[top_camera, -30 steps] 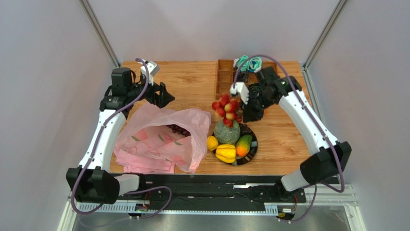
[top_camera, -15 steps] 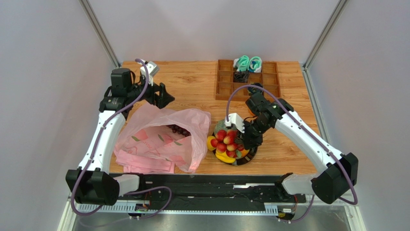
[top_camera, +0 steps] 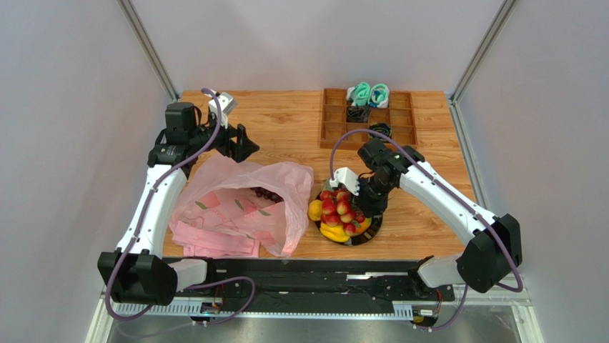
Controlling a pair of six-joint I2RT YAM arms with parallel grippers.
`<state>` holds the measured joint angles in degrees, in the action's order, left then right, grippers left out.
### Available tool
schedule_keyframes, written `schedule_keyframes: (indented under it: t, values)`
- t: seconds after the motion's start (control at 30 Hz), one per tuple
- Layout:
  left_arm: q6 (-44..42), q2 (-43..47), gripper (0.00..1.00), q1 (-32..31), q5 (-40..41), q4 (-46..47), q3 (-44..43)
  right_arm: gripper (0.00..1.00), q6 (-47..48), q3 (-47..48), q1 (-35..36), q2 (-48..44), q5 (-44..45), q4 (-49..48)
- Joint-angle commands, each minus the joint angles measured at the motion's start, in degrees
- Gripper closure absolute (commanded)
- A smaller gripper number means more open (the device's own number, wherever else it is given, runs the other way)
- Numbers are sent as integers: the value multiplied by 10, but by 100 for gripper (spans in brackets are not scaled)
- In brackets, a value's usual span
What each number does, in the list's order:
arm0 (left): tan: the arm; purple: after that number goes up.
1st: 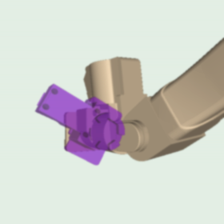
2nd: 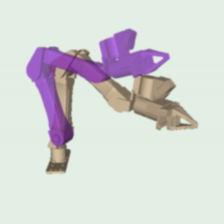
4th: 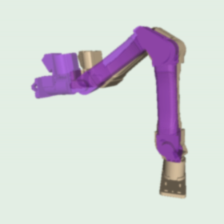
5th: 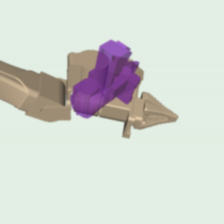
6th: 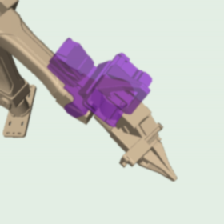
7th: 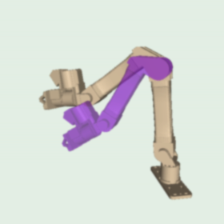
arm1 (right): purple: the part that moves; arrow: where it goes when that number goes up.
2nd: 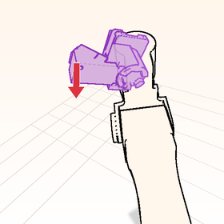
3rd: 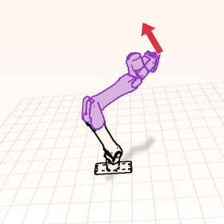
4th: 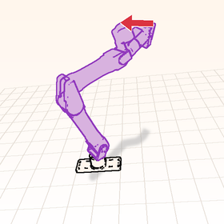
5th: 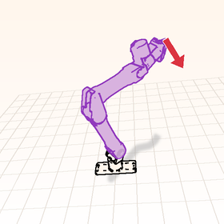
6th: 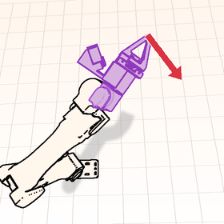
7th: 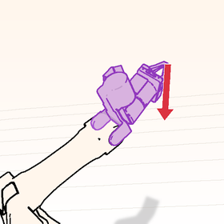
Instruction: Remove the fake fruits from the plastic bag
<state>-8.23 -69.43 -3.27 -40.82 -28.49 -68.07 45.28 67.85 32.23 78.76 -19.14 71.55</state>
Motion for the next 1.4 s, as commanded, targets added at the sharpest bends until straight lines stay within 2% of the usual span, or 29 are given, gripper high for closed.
schedule_keyframes:
  t: [0.0, 0.17, 0.23, 0.27, 0.3, 0.73, 0.93, 1.37]
  values:
    - [-11, 5, 1, 0, -7, 11, -5, 65, -12, 5, 1, 8, 18, -16]
    - [-10, -3, 1, 0, -8, 14, -7, 56, -9, 10, 2, 10, 16, -7]
    - [-7, -6, 1, 0, -9, 16, -8, 48, -7, 11, 2, 10, 18, -6]
    - [-7, -8, 1, 0, -10, 17, -9, 34, -8, 13, 2, 10, 20, -4]
    - [-7, -11, 1, 0, -11, 17, -11, 0, -7, 15, 2, 10, 23, -4]
    - [-1, -27, 1, 0, -15, 25, -20, 0, -18, 10, 2, 17, 42, -21]
    - [3, -33, 1, -1, -16, 30, -21, 0, -75, -5, 2, 0, 71, -97]
    - [4, -34, 1, 0, -16, 30, -20, 0, -169, -34, 2, 3, 53, -162]
